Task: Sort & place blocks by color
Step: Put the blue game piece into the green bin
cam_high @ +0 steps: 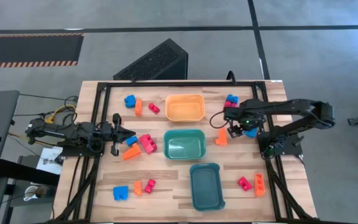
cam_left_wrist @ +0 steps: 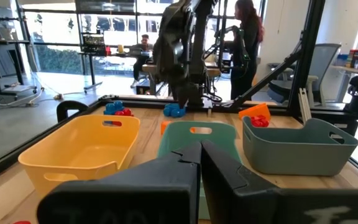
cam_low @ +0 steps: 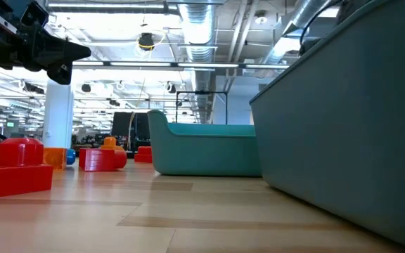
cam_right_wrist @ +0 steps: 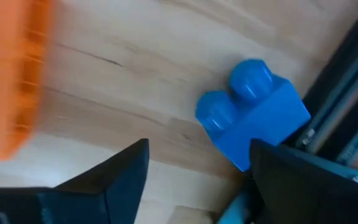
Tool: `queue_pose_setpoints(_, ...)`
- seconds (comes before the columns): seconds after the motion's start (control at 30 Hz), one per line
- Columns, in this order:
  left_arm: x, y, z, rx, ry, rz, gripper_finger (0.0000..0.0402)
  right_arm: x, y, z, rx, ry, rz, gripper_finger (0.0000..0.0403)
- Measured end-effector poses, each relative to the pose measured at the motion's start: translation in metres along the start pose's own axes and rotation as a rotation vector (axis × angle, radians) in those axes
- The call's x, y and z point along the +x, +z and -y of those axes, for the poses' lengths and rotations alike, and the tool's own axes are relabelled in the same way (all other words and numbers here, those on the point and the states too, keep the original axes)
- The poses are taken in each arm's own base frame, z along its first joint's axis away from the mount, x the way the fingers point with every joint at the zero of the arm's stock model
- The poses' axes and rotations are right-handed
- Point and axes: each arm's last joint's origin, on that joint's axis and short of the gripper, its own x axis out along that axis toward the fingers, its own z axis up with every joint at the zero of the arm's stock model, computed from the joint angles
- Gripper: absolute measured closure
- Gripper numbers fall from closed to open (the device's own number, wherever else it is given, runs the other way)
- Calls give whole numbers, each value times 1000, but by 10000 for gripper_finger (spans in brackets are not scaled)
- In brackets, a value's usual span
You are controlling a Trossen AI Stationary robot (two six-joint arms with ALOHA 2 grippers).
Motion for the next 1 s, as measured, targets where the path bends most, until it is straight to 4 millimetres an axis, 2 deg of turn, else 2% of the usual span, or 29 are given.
queue_pose_setpoints(0.27,0,0,0,0,0,0,401,15,5,-10,-66,-27,-117,90)
queue_pose_setpoints(0.57,0,0,0,0,0,0,401,10,7,4,-21,-32,-103,92)
queue_pose_setpoints(0.8,0,0,0,0,0,0,401,19,17,15,14,-33,-108,92)
queue_pose_setpoints(1.0,0,0,0,0,0,0,401,3,28,26,-68,-21,-131,95)
